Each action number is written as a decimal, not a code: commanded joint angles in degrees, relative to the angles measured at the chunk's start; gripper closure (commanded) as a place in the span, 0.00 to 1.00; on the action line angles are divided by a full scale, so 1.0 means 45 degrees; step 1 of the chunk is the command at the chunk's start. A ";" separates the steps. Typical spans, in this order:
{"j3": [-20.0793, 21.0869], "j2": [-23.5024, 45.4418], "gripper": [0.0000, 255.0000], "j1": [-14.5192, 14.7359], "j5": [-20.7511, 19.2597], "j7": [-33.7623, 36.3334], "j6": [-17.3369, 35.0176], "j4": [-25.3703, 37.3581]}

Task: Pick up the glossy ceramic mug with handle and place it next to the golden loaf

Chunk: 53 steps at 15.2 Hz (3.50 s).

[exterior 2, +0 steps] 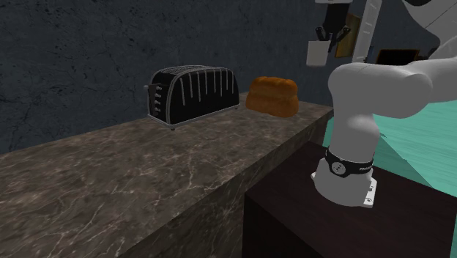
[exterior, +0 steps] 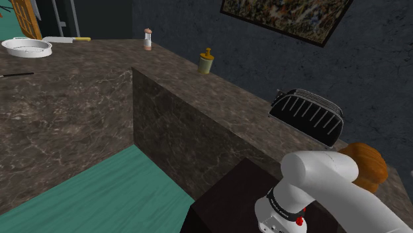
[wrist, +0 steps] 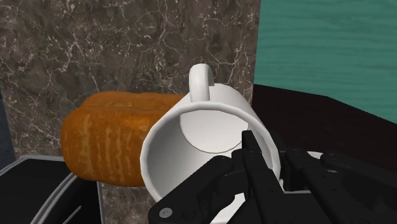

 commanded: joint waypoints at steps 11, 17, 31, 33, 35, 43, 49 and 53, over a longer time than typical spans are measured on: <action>-0.1096 -0.1517 1.00 -0.0703 -0.1103 0.0027 0.0634 -0.1895; -0.1767 -0.2238 1.00 -0.1107 -0.1752 0.0003 0.0933 -0.2773; -0.3755 -0.3589 1.00 -0.2294 -0.3504 -0.0277 0.1764 -0.4532; -0.4130 -0.3589 1.00 -0.2574 -0.3711 -0.0368 0.2051 -0.4755; -0.4508 -0.3589 1.00 -0.2839 -0.3932 -0.0455 0.2329 -0.4967; -0.5556 -0.3589 1.00 -0.3497 -0.4602 -0.0672 0.3041 -0.5483; -0.5556 -0.3589 0.00 -0.3496 -0.4602 -0.0672 0.3041 -0.5483; -0.5556 -0.3589 0.00 -0.3496 -0.4602 -0.0672 0.3041 -0.5483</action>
